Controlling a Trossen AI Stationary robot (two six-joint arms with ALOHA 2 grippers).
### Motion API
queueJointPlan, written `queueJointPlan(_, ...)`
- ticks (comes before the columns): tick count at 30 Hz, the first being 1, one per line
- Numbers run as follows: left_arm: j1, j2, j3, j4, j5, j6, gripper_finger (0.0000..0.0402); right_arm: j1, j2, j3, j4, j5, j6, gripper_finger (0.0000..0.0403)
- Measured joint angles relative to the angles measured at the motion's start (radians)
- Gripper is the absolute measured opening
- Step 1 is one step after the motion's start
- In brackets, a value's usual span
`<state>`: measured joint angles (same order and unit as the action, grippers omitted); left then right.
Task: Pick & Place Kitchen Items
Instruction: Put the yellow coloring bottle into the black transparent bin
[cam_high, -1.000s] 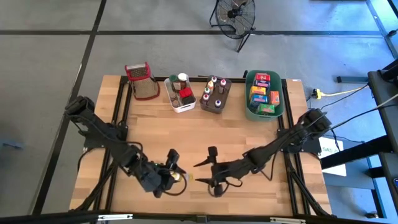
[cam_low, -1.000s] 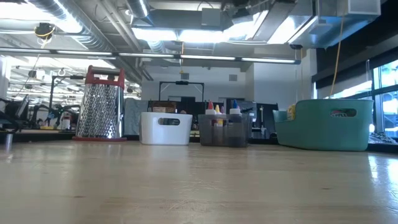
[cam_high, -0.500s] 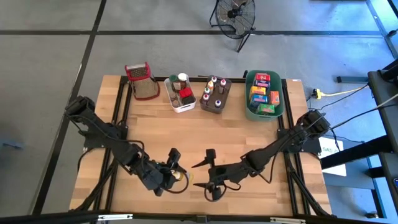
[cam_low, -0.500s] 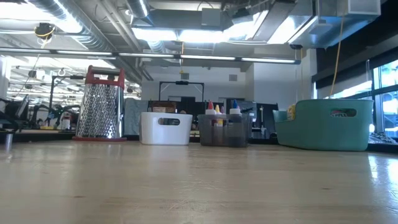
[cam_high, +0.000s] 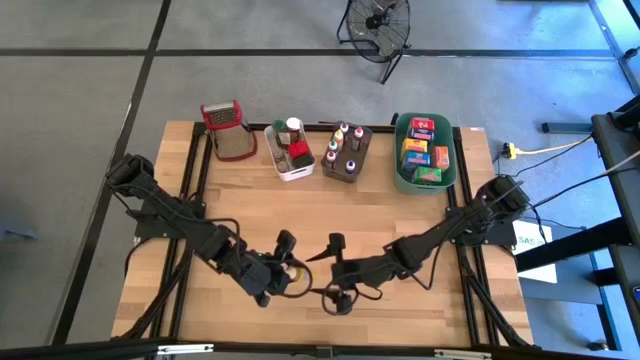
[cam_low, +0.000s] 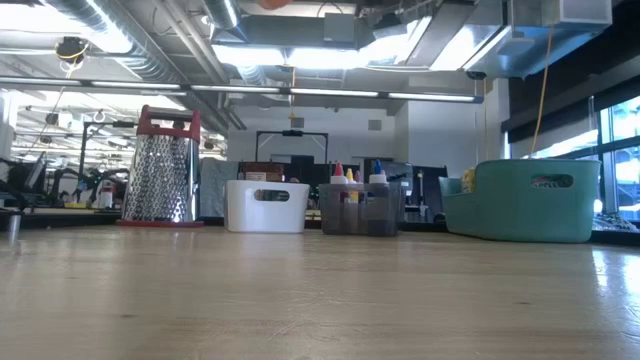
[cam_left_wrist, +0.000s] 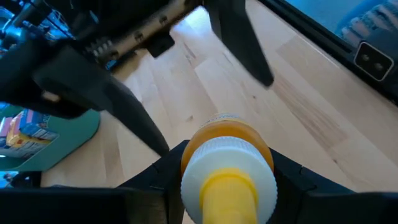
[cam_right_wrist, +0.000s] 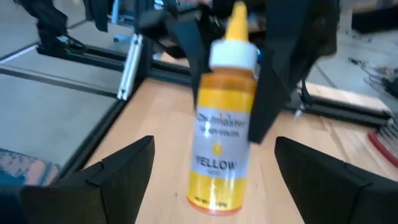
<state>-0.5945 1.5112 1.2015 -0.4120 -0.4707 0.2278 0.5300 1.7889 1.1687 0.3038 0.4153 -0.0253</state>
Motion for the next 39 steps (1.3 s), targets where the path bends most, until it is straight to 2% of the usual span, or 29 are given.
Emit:
queueJointPlan(9, 0.004, 0.000, 0.000, 0.051, 0.029, 0.039, 0.0150, -0.025, 0.002, 0.000, -0.035, -0.003, 0.046, 0.0335)
queueJointPlan(12, 0.004, 0.000, 0.000, 0.051, 0.029, 0.040, 0.0150, -0.025, 0.002, 0.000, -0.036, -0.024, 0.045, 0.0323)
queueJointPlan(16, 0.008, 0.000, 0.000, 0.051, 0.028, 0.046, 0.0150, -0.026, 0.003, 0.000, -0.039, -0.034, 0.047, 0.0290)
queueJointPlan(25, 0.016, 0.000, 0.000, 0.050, 0.025, 0.057, 0.0150, -0.024, 0.003, -0.001, -0.066, -0.040, 0.048, 0.0183)
queueJointPlan(29, 0.016, 0.000, 0.000, 0.050, 0.028, 0.055, 0.0150, -0.025, 0.003, -0.001, -0.066, -0.077, 0.051, 0.0145)
queueJointPlan(33, 0.015, 0.000, 0.000, 0.051, 0.030, 0.056, 0.0150, -0.025, 0.003, -0.001, -0.066, -0.082, 0.050, 0.0125)
queueJointPlan(39, 0.015, 0.000, 0.000, 0.051, 0.030, 0.001, 0.0152, -0.025, 0.003, -0.001, -0.066, -0.089, 0.050, 0.0121)
